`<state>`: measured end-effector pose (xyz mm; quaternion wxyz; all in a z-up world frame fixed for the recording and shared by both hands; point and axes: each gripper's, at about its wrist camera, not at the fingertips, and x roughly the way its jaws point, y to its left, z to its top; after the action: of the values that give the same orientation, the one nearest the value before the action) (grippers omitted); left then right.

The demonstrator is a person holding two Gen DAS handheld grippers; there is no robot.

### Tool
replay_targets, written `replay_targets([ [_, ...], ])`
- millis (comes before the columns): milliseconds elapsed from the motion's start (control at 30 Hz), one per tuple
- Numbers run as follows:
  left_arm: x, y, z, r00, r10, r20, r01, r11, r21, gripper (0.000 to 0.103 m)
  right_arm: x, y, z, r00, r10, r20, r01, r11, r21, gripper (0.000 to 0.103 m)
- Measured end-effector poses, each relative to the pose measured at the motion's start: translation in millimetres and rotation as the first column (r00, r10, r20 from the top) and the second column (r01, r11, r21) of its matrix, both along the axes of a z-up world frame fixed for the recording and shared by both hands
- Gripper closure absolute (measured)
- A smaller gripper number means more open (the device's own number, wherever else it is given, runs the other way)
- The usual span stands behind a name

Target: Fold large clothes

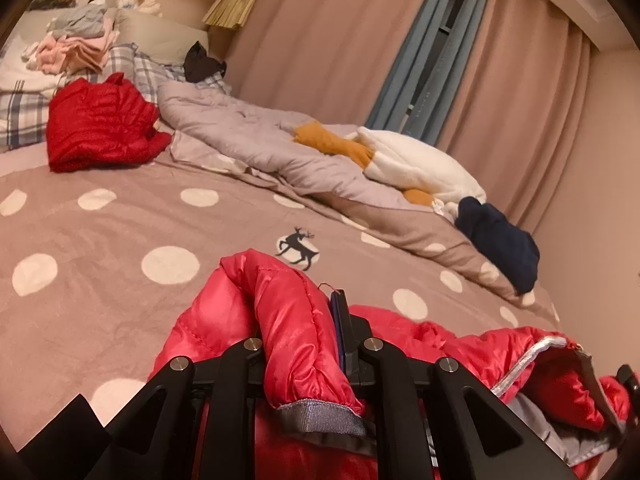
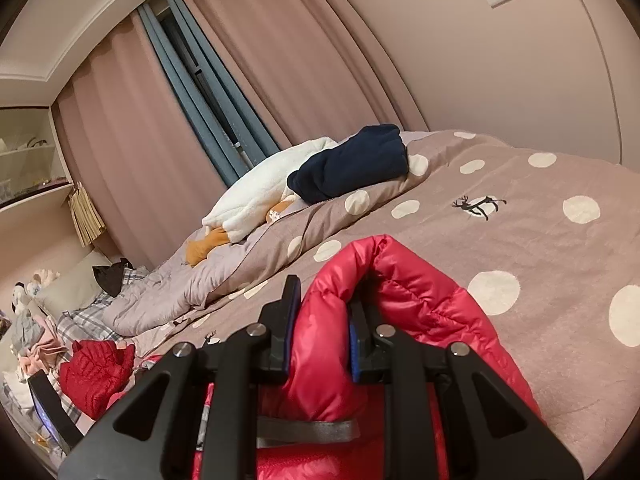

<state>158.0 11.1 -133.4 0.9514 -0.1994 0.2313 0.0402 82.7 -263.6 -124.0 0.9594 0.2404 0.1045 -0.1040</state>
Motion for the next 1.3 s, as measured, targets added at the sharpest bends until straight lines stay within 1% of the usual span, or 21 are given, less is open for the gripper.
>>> replay_targets([
  [267, -12.1, 7.9, 8.8, 0.999, -0.027, 0.038, 0.028, 0.999, -0.029, 0.091, -0.8, 13.3, 2.4, 0.998, -0.056, -0.021, 0.055, 0.998, -0.043, 0.080],
  [333, -15.5, 8.3, 13.5, 0.998, -0.033, 0.053, 0.034, 0.999, -0.029, 0.090, -5.1, 15.7, 4.0, 0.998, -0.063, -0.009, 0.063, 0.997, -0.049, 0.078],
  [433, -18.1, 6.0, 16.9, 0.997, -0.044, 0.065, 0.043, 0.999, 0.013, 0.089, -8.2, 18.2, 7.2, 0.998, -0.063, 0.010, 0.063, 0.996, -0.062, 0.070],
  [467, -18.6, 5.6, 16.3, 0.997, -0.045, 0.067, 0.043, 0.999, 0.022, 0.088, -8.3, 19.4, 8.2, 0.998, -0.059, 0.013, 0.060, 0.996, -0.067, 0.064],
  [500, -18.6, 5.9, 15.4, 0.997, -0.048, 0.065, 0.046, 0.999, 0.022, 0.085, -8.7, 20.6, 8.4, 0.998, -0.057, 0.016, 0.058, 0.996, -0.069, 0.058],
  [533, -17.8, 7.1, 14.2, 0.997, -0.050, 0.060, 0.049, 0.999, 0.011, 0.082, -8.9, 21.9, 7.9, 0.998, -0.057, 0.019, 0.058, 0.996, -0.070, 0.056],
  [567, -17.2, 9.6, 12.9, 0.997, -0.049, 0.053, 0.050, 0.999, -0.012, 0.080, -9.1, 23.9, 8.0, 0.998, -0.056, 0.021, 0.057, 0.996, -0.073, 0.051],
  [600, -17.1, 12.7, 12.1, 0.998, -0.050, 0.048, 0.052, 0.998, -0.038, 0.074, -8.6, 26.1, 8.5, 0.998, -0.055, 0.019, 0.056, 0.995, -0.077, 0.046],
  [633, -17.2, 15.8, 11.6, 0.998, -0.052, 0.048, 0.055, 0.996, -0.068, 0.064, -8.6, 28.4, 8.8, 0.998, -0.054, 0.020, 0.056, 0.995, -0.082, 0.042],
  [667, -18.5, 18.3, 12.4, 0.997, -0.051, 0.051, 0.055, 0.995, -0.087, 0.054, -8.8, 30.7, 9.3, 0.998, -0.051, 0.026, 0.053, 0.995, -0.088, 0.033],
  [700, -20.5, 20.2, 14.1, 0.997, -0.047, 0.060, 0.053, 0.994, -0.095, 0.051, -8.8, 33.2, 10.5, 0.999, -0.044, 0.032, 0.047, 0.994, -0.097, 0.024],
  [733, -24.4, 22.2, 16.9, 0.996, -0.036, 0.084, 0.043, 0.995, -0.093, 0.044, -9.4, 35.7, 11.8, 0.998, -0.039, 0.039, 0.043, 0.994, -0.105, 0.022],
  [767, -28.7, 24.2, 19.7, 0.994, -0.014, 0.110, 0.023, 0.996, -0.084, 0.039, -10.2, 38.0, 13.3, 0.998, -0.037, 0.048, 0.042, 0.992, -0.116, 0.017],
  [833, -39.0, 29.4, 25.1, 0.985, 0.047, 0.168, -0.036, 0.997, -0.070, 0.022, -11.8, 41.5, 15.9, 0.997, -0.041, 0.068, 0.050, 0.990, -0.134, 0.011],
  [867, -43.6, 34.4, 27.4, 0.978, 0.081, 0.193, -0.068, 0.995, -0.074, 0.014, -13.2, 42.4, 16.1, 0.996, -0.049, 0.080, 0.059, 0.989, -0.136, 0.005],
  [900, -46.7, 39.4, 28.9, 0.972, 0.109, 0.209, -0.094, 0.992, -0.082, 0.012, -14.4, 42.7, 15.3, 0.994, -0.057, 0.093, 0.069, 0.989, -0.131, 0.000],
  [967, -49.5, 50.7, 30.9, 0.965, 0.147, 0.219, -0.127, 0.987, -0.099, 0.012, -14.0, 42.7, 13.5, 0.994, -0.059, 0.093, 0.069, 0.991, -0.116, 0.000],
  [1033, -47.5, 58.1, 30.2, 0.966, 0.159, 0.205, -0.141, 0.985, -0.098, 0.012, -12.1, 41.3, 12.6, 0.995, -0.041, 0.091, 0.050, 0.993, -0.104, 0.000],
  [1133, -43.7, 64.1, 25.8, 0.967, 0.184, 0.176, -0.169, 0.981, -0.097, 0.012, -12.2, 43.8, 13.5, 0.995, -0.053, 0.088, 0.063, 0.991, -0.116, 0.000],
  [1233, -41.7, 69.3, 21.3, 0.974, 0.175, 0.143, -0.158, 0.979, -0.128, 0.012, -10.9, 47.0, 12.8, 0.995, -0.069, 0.071, 0.078, 0.988, -0.131, 0.000],
  [1300, -42.6, 69.3, 20.8, 0.975, 0.171, 0.142, -0.152, 0.979, -0.133, 0.009, -8.2, 47.9, 11.6, 0.997, -0.064, 0.050, 0.071, 0.988, -0.136, 0.000],
])
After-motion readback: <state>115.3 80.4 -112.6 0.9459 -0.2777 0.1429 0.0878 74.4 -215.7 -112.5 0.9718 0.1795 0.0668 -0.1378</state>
